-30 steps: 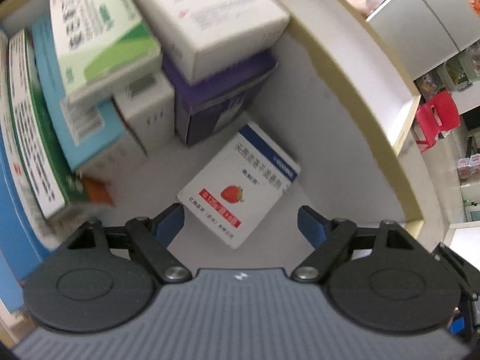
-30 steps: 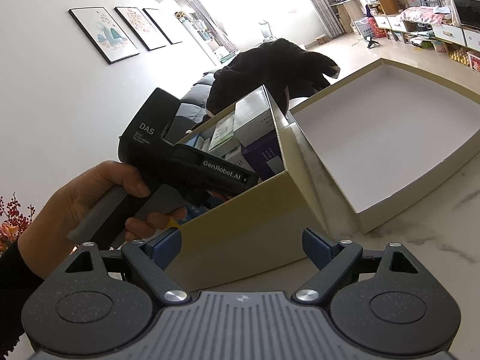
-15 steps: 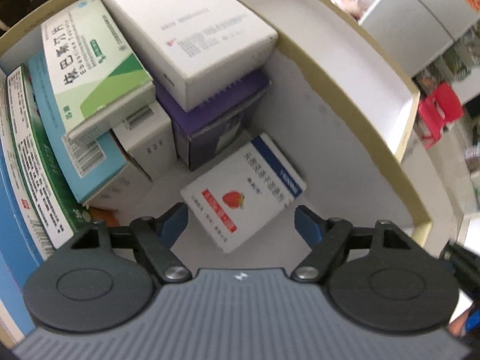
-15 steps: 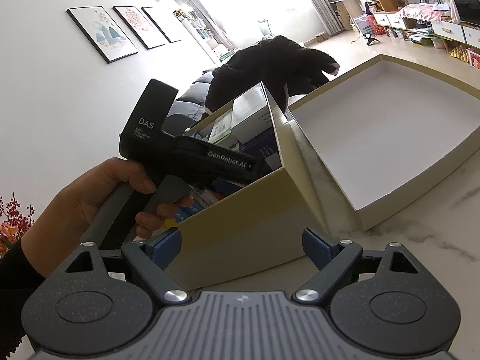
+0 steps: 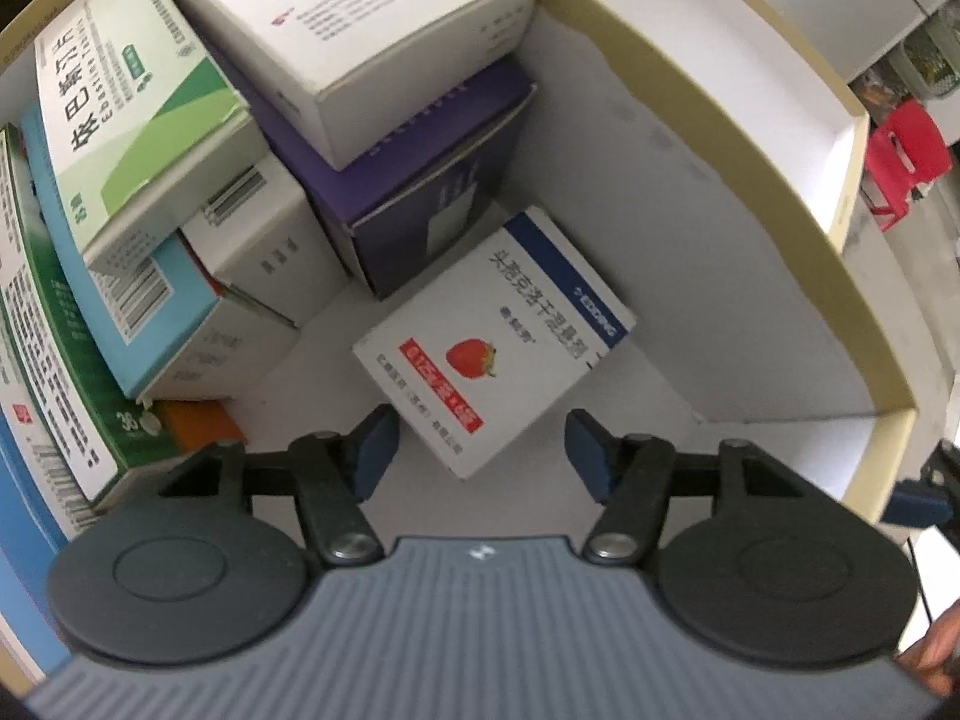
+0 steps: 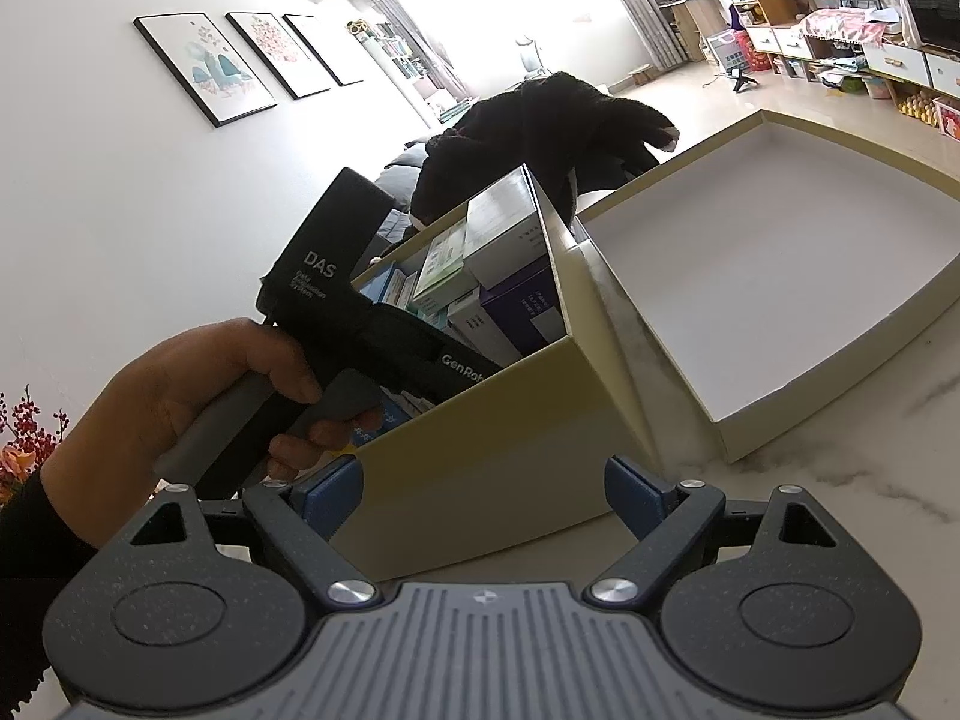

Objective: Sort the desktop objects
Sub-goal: 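Withdraw the open left tool up out of the deep box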

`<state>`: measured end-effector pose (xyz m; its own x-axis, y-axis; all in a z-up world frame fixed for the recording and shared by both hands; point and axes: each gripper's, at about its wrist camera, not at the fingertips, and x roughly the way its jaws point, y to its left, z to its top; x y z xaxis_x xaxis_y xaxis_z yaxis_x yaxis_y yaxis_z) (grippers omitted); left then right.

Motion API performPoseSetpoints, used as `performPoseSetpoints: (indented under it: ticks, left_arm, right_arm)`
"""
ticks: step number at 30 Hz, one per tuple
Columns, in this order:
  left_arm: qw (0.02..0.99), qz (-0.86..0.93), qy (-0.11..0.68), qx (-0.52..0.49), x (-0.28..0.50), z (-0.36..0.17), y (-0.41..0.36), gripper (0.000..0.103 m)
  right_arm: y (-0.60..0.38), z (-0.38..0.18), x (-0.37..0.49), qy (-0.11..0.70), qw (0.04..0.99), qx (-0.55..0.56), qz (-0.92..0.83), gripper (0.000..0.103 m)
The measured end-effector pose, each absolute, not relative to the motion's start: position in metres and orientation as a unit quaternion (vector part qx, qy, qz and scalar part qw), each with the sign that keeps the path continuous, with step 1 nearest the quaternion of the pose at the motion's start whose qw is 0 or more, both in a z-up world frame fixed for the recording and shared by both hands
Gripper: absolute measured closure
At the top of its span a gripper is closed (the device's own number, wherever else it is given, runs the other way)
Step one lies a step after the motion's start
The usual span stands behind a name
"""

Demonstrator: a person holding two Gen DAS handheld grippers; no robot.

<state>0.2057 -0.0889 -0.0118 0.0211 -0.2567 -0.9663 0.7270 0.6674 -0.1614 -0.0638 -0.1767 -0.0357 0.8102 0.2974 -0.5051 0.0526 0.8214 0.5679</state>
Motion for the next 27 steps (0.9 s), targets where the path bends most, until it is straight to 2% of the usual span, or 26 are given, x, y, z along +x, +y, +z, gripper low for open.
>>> performPoseSetpoints:
  ticks: [12,27]
  left_arm:
    - [0.705,-0.335,0.609,0.144,0.218,0.002,-0.085,0.047]
    - [0.735,-0.346,0.571,0.118,0.197,0.056,-0.070,0.043]
  right_arm:
    - [-0.176,-0.034,-0.068,0.300,0.906,0.291,0.066,0.014]
    - [-0.163,-0.011,-0.085,0.282,0.918,0.270,0.073,0.014]
